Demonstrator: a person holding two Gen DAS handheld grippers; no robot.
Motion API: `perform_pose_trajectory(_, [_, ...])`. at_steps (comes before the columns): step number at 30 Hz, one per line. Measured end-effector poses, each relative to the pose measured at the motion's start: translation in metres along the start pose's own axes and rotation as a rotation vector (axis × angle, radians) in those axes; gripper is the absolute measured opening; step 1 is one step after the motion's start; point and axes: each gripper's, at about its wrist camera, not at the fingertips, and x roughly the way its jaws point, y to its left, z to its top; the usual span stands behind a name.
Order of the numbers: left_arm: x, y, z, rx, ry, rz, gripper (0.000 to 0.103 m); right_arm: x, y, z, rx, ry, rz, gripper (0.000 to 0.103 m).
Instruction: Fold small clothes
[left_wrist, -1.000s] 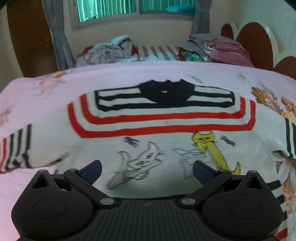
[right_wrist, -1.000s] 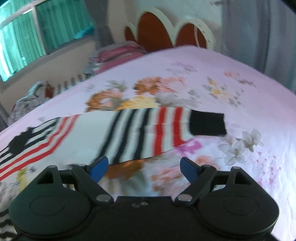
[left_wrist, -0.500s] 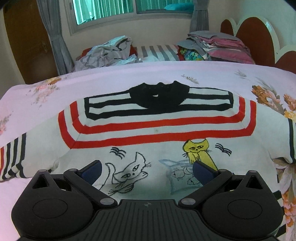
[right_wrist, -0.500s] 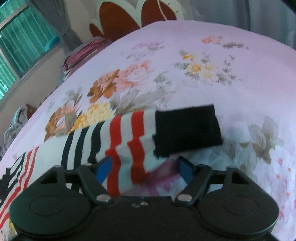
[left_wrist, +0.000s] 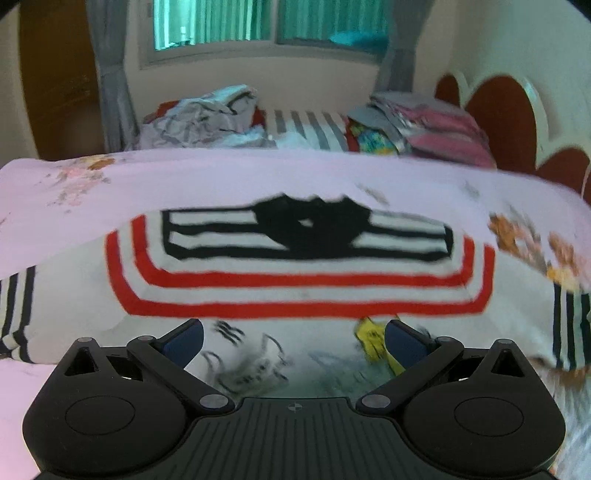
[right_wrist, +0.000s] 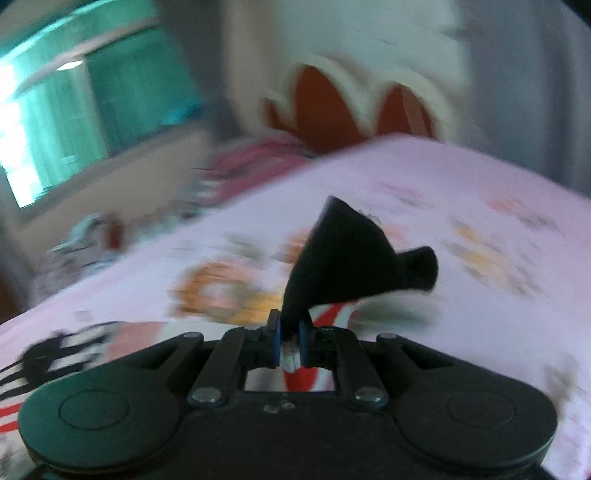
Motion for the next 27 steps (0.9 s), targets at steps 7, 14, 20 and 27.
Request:
perform_pose_trajectory(7, [-0.005, 0.056, 0.012, -0.054, 0.008, 0.014, 0.103, 0.021, 0.141, -0.030, -0.132, 0.096, 0.286, 0.009])
perform_pose_trajectory(14, [0.018, 0.089, 0.002, -0.110, 0.098, -0.073, 0.103, 0.054, 0.226, -0.096, -0.236, 0.303, 0.384, 0.020])
perform_pose_trajectory(20, [0.051, 0.057, -0.006, -0.112, 0.187, -0.249, 0.103, 0.013, 0.211, -0.090, -0.248, 0.242, 0.349, 0.057])
perform_pose_trajectory(27, [0.084, 0.017, -0.016, -0.176, 0.244, -0.378, 0.092, -0.018, 0.137, -0.087, -0.287, 0.192, 0.141, 0.060])
